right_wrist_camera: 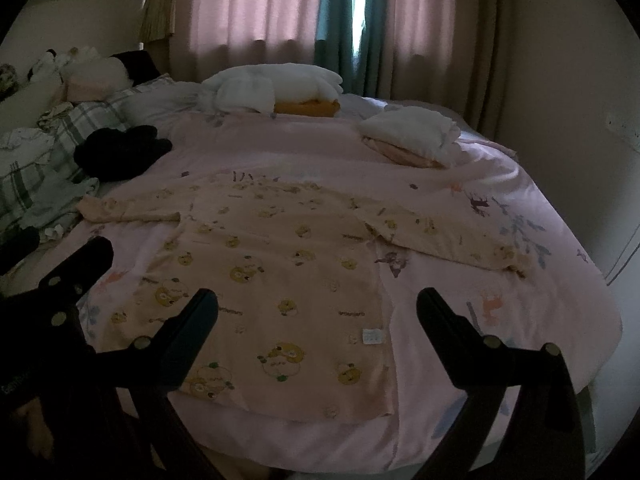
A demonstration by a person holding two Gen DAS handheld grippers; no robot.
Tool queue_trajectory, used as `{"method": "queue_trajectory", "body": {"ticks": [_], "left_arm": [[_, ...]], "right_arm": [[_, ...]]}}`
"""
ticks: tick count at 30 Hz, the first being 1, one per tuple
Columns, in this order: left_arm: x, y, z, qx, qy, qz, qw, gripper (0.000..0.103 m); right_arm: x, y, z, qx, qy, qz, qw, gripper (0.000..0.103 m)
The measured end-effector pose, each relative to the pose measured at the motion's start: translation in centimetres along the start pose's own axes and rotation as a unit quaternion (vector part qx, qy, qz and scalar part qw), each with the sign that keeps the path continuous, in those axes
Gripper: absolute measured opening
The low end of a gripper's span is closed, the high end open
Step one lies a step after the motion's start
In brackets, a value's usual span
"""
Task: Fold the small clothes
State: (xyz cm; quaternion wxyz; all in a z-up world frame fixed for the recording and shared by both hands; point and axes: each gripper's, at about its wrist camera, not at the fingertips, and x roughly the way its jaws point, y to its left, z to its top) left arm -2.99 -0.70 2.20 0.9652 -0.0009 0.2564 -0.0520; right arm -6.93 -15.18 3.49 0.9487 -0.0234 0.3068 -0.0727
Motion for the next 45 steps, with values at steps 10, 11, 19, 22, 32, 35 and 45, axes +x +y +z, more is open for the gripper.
{"method": "queue_trajectory", "body": {"ticks": [10,11,19,22,32,35,45], "left_arm": [[-0.23,-0.54,0.18,0.006,-0.004,-0.003,1.0000,0.103],[-0.25,-0.55,0.16,0.005,-0.005,-0.003,1.0000,0.103],[-0.29,-0.55,0.18,0.004,-0.004,-0.005,1.0000,0.103],[-0.35,-0.53,0.08,0.004,-0.004,-0.004,1.0000,0.103],[-0.35,-0.64,-0.06,0.005,0.000,-0.007,1.0000,0.103],[-0.33,-0.61,-0.04,0.005,0.001,-0.010,0.9999,0.103],[-0.49,-0.49,-0.05,0.007,0.003,-0.014,0.9999,0.103]], "right_arm": [[-0.62,0.08,-0.06,-0.002,-0.009,-0.006,1.000,0.098],[-0.65,0.04,-0.03,-0.002,-0.009,-0.007,1.000,0.098],[-0.63,-0.20,0.15,0.001,-0.007,-0.002,1.000,0.098],[-0.64,-0.25,0.17,0.000,-0.008,-0.004,1.000,0.098],[-0.54,-0.31,0.25,0.002,-0.005,-0.004,1.000,0.098],[-0.53,-0.40,0.21,0.003,-0.004,-0.004,1.000,0.098],[-0.66,-0.71,-0.12,0.002,-0.001,-0.005,1.000,0.099]]}}
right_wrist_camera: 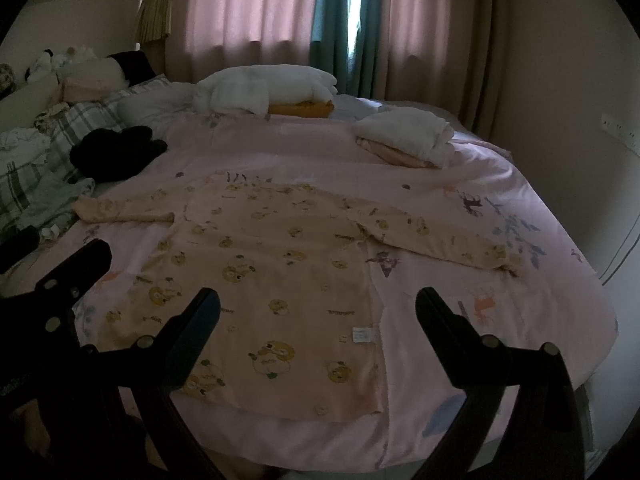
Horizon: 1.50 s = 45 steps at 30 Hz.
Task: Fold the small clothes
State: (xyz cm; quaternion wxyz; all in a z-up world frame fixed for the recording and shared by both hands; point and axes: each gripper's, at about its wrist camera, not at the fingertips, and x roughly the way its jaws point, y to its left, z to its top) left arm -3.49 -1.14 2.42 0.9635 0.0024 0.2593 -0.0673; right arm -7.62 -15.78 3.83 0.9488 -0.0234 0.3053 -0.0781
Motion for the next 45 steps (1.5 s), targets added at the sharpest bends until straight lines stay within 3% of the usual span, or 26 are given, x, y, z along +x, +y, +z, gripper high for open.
{"method": "queue_trajectory", "body": {"ticks": [7,10,14,16,21,25,28,30,31,34,36,37,39,45], "left_arm": [[0.3,-0.1,0.0,-0.001,0.003,-0.002,1.0000,0.103],[2.4,0.3,0.1,-0.004,0.012,-0.009,0.9999,0.103],[8.8,1.9,0.8,0.001,0.040,-0.003,0.9992,0.103],[11.7,2.9,1.1,-0.010,0.061,-0.028,0.9977,0.102],[21.3,6.4,1.8,-0.090,0.133,-0.072,0.9844,0.094],[27.3,8.1,2.0,-0.113,0.176,-0.052,0.9764,0.092],[30.3,9.1,2.0,-0.123,0.205,-0.055,0.9693,0.087],[32.1,9.8,1.4,-0.150,0.233,-0.077,0.9577,0.076],[32.4,10.1,1.1,-0.161,0.237,-0.079,0.9549,0.076],[31.8,9.9,0.7,-0.162,0.224,-0.067,0.9587,0.072],[31.4,9.3,0.5,-0.140,0.224,-0.040,0.9636,0.059],[31.3,9.2,0.4,-0.126,0.222,-0.020,0.9666,0.046],[30.5,8.9,0.1,-0.112,0.215,0.001,0.9702,0.032],[30.5,8.2,0.0,-0.097,0.219,-0.002,0.9710,0.020]], "right_arm": [[0.1,0.2,-0.3,-0.001,0.002,0.001,1.000,0.099],[0.6,-0.1,-0.3,0.007,0.006,0.008,1.000,0.099],[3.4,-2.4,-0.9,0.015,0.034,-0.023,0.999,0.099],[5.1,-5.1,-1.6,0.040,0.060,-0.062,0.995,0.099],[7.4,-10.7,-3.6,0.083,0.101,-0.134,0.982,0.099],[8.9,-14.0,-4.7,0.104,0.125,-0.180,0.970,0.098],[9.8,-15.5,-5.5,0.112,0.143,-0.204,0.962,0.098],[10.4,-16.1,-5.9,0.113,0.153,-0.212,0.959,0.098],[10.8,-16.5,-6.2,0.115,0.159,-0.219,0.956,0.098],[12.0,-17.3,-6.7,0.120,0.177,-0.234,0.949,0.097],[12.5,-18.0,-7.0,0.128,0.181,-0.235,0.946,0.096],[12.7,-18.4,-7.2,0.133,0.182,-0.234,0.946,0.095],[12.8,-19.1,-7.4,0.139,0.182,-0.234,0.945,0.095],[12.8,-22.1,-7.6,0.150,0.170,-0.239,0.944,0.094]]}}
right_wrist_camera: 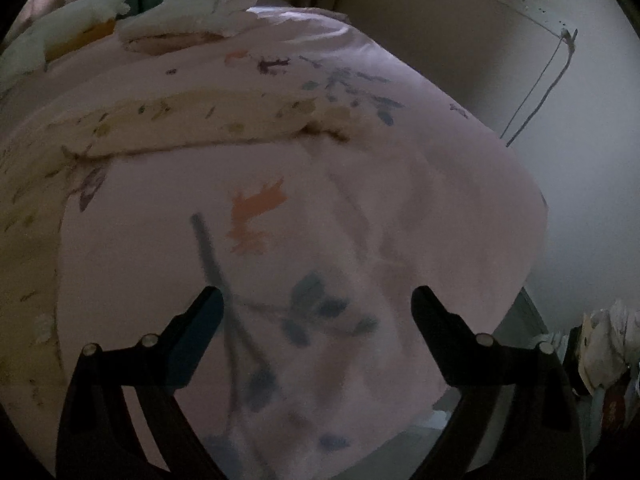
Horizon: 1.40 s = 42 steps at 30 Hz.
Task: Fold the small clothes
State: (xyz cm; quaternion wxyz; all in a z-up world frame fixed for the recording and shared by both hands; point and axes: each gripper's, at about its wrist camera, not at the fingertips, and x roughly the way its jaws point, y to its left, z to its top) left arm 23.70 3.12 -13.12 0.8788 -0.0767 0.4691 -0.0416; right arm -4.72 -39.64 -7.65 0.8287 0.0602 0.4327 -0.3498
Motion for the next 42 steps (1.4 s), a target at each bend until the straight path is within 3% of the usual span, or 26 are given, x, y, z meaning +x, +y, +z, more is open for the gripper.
{"method": "queue_trajectory", "body": {"ticks": [2,5,7,9,12,13,15,17,20,21,22,24,27,31,35,38,42], "left_arm": [[-0.2,0.2,-0.3,0.004,-0.007,0.001,1.0000,0.020],[-0.1,0.5,-0.5,-0.002,-0.019,-0.007,0.9998,0.020],[-0.2,0.5,-0.8,-0.001,-0.025,-0.007,0.9997,0.020],[-0.1,0.4,-0.7,0.003,-0.028,-0.005,0.9996,0.020],[-0.2,0.4,-0.8,0.008,-0.031,-0.001,0.9995,0.020],[-0.3,0.5,-0.9,0.008,-0.032,0.000,0.9995,0.020],[-0.1,0.2,-0.7,0.008,-0.032,0.000,0.9995,0.020],[-0.2,0.2,-0.8,0.010,-0.033,0.002,0.9994,0.020],[0.2,-0.1,-0.5,0.013,-0.034,0.006,0.9993,0.020],[0.2,-0.2,-0.5,0.014,-0.034,0.007,0.9993,0.020],[0.2,-0.3,-0.5,0.016,-0.035,0.009,0.9992,0.020],[0.3,-0.5,-0.4,0.020,-0.035,0.014,0.9991,0.020],[0.4,-0.6,-0.3,0.023,-0.035,0.017,0.9990,0.020],[0.4,-0.5,-0.4,0.020,-0.036,0.013,0.9991,0.020],[0.5,-0.4,-0.4,0.018,-0.036,0.011,0.9991,0.020],[0.4,-0.4,-0.5,0.018,-0.036,0.010,0.9991,0.020],[0.4,-0.4,-0.4,0.018,-0.036,0.011,0.9991,0.020]], "right_arm": [[0.9,-1.3,1.1,0.018,0.000,0.010,1.000,0.092],[3.3,-4.4,3.8,0.084,0.012,0.059,0.995,0.084],[5.6,-6.6,6.3,0.136,0.020,0.127,0.982,0.081],[7.3,-7.7,7.9,0.167,0.024,0.163,0.972,0.080],[11.2,-9.2,10.3,0.231,0.045,0.234,0.943,0.072],[13.1,-9.6,11.0,0.266,0.065,0.255,0.927,0.068],[15.4,-10.0,11.4,0.314,0.088,0.255,0.910,0.061],[16.8,-10.0,11.6,0.335,0.102,0.244,0.904,0.048],[17.5,-9.9,12.2,0.343,0.099,0.223,0.907,0.027],[17.6,-9.8,12.5,0.342,0.097,0.210,0.911,0.013],[17.4,-9.6,12.8,0.341,0.095,0.189,0.916,0.007],[16.7,-9.3,13.1,0.342,0.083,0.191,0.916,0.006],[15.5,-9.0,14.3,0.333,0.051,0.228,0.914,0.005],[13.0,-6.2,16.4,0.281,0.029,0.246,0.927,0.004],[10.7,-4.0,17.4,0.254,0.015,0.311,0.916,0.004],[7.9,-0.1,18.3,0.205,-0.007,0.350,0.914,0.003],[4.8,3.1,19.5,0.125,-0.044,0.283,0.950,0.007]]}}
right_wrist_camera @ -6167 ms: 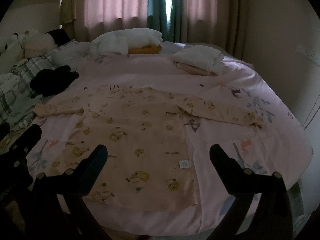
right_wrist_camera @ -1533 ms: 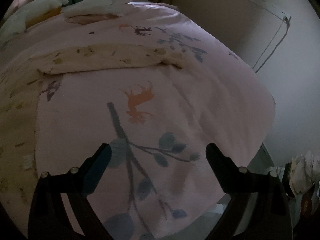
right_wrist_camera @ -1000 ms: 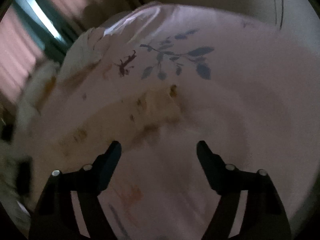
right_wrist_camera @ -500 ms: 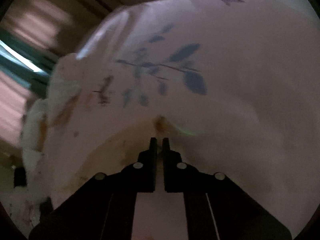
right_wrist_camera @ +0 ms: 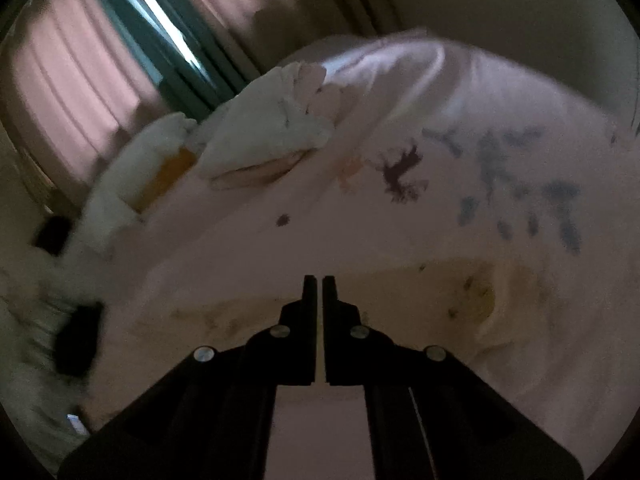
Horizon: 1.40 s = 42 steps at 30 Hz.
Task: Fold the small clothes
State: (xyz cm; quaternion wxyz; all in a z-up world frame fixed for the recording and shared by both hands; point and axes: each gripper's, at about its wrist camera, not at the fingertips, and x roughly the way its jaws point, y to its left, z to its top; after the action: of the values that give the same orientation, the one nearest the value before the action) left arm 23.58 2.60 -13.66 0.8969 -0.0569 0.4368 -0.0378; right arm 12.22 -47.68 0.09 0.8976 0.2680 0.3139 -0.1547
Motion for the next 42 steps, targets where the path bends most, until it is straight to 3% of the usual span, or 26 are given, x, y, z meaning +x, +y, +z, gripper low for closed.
{"method": "queue_trajectory", "body": {"ticks": [2,6,7,12,14,19,21,23,24,25,30,32,33,39,42], "left_arm": [[0.0,0.0,0.0,0.000,0.000,-0.001,1.0000,0.020],[0.1,0.1,0.0,-0.004,-0.001,-0.005,1.0000,0.020],[0.0,0.2,0.0,-0.004,-0.001,-0.006,1.0000,0.020],[0.1,0.2,0.0,-0.007,0.000,-0.009,0.9999,0.020],[0.1,0.2,0.0,-0.007,0.000,-0.009,0.9999,0.020],[0.1,0.3,0.1,-0.008,0.000,-0.011,0.9999,0.020],[0.2,0.4,0.1,-0.010,0.000,-0.014,0.9998,0.020],[0.2,0.5,0.1,-0.012,0.000,-0.017,0.9998,0.020],[0.2,0.5,0.1,-0.012,0.000,-0.018,0.9998,0.020],[0.2,0.5,0.1,-0.012,0.000,-0.018,0.9998,0.020],[0.3,0.3,0.2,-0.007,0.000,-0.011,0.9999,0.020],[0.3,0.2,0.2,-0.005,0.000,-0.009,0.9999,0.020],[0.2,0.3,0.2,-0.006,0.000,-0.010,0.9999,0.020],[0.2,0.4,0.1,-0.008,0.000,-0.013,0.9999,0.020],[0.1,0.4,0.1,-0.008,-0.001,-0.013,0.9999,0.020]], "right_arm": [[-0.2,0.1,0.1,-0.030,0.014,-0.016,0.999,0.010],[-0.8,-3.8,0.1,-0.054,0.032,-0.096,0.993,0.063],[-1.0,-5.0,0.1,-0.045,0.034,-0.103,0.993,0.067],[-0.9,-11.8,0.3,0.055,0.061,-0.095,0.992,0.066],[-0.3,-12.7,-0.5,0.078,0.071,-0.091,0.990,0.066],[2.8,-16.4,-2.9,0.165,0.110,-0.104,0.974,0.066],[2.8,-17.5,-3.6,0.200,0.083,-0.075,0.973,0.061],[2.6,-17.8,-3.8,0.207,0.070,-0.066,0.974,0.034],[2.9,-17.7,-3.8,0.196,0.078,-0.086,0.974,0.011],[3.1,-17.2,-4.0,0.171,0.082,-0.115,0.975,0.008],[2.5,-16.4,-3.6,0.177,0.073,-0.099,0.977,0.003],[1.8,-16.8,-3.3,0.200,0.059,-0.047,0.977,0.003],[0.9,-16.0,-2.7,0.202,0.042,0.004,0.978,0.003],[-2.2,-9.2,0.4,0.148,0.004,0.105,0.983,0.003],[-2.4,-6.1,1.4,0.102,0.004,0.081,0.992,0.004]]}}
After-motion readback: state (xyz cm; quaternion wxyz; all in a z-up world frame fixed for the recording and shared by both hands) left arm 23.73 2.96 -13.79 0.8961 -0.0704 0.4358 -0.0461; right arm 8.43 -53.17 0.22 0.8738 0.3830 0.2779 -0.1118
